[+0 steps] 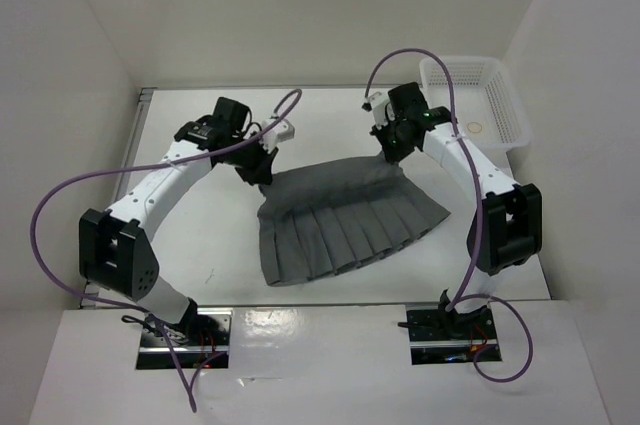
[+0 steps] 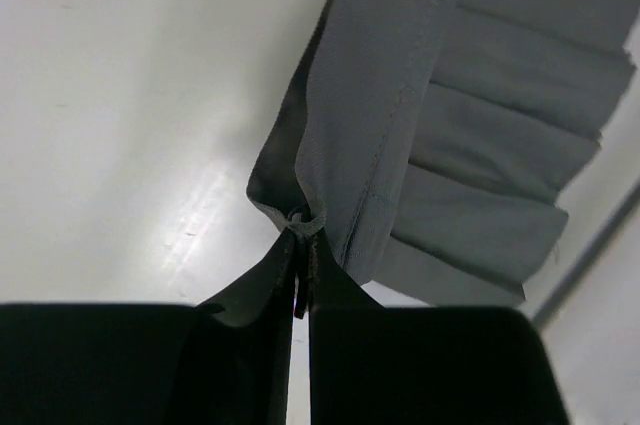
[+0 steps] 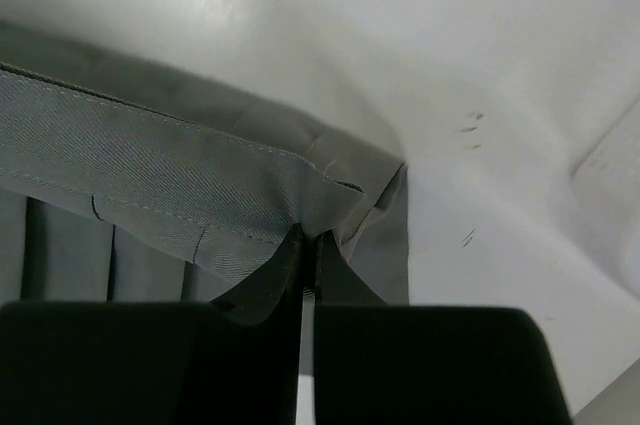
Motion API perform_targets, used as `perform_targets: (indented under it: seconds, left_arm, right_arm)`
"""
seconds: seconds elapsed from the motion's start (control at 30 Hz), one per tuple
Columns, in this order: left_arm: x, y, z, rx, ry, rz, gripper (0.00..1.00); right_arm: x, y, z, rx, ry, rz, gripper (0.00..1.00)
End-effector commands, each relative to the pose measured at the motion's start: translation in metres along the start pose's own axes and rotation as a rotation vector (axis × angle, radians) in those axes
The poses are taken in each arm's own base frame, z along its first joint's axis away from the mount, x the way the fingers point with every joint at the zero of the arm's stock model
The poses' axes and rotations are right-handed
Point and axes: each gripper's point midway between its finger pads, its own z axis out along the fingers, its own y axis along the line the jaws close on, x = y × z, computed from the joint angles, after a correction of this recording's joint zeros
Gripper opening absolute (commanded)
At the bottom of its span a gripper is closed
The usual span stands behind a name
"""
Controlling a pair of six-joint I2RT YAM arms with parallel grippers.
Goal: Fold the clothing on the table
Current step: Fold the skirt
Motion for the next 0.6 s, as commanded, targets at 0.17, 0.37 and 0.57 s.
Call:
perform_targets:
  seconds: [0.17,0.37,0.57]
  left_arm:
    - [0.054,-0.100,-0.014,0.331,0.239,0.076,0.06]
    - [0.085,-0.144,-0.007,0.439,0.361,0.135,0.20]
    - [0.104,-0.172,-0.002,0.497,0.448,0.209,0.59]
  right_arm:
    - [0.078,0.019,-0.038,-0.205,0.274,-0.194,0.00]
    - [0.100,0.035,-0.049,-0.344,0.379,-0.248,0.00]
    - [0.118,0.031,-0.047,-0.329,0.450,-0.262,0.59]
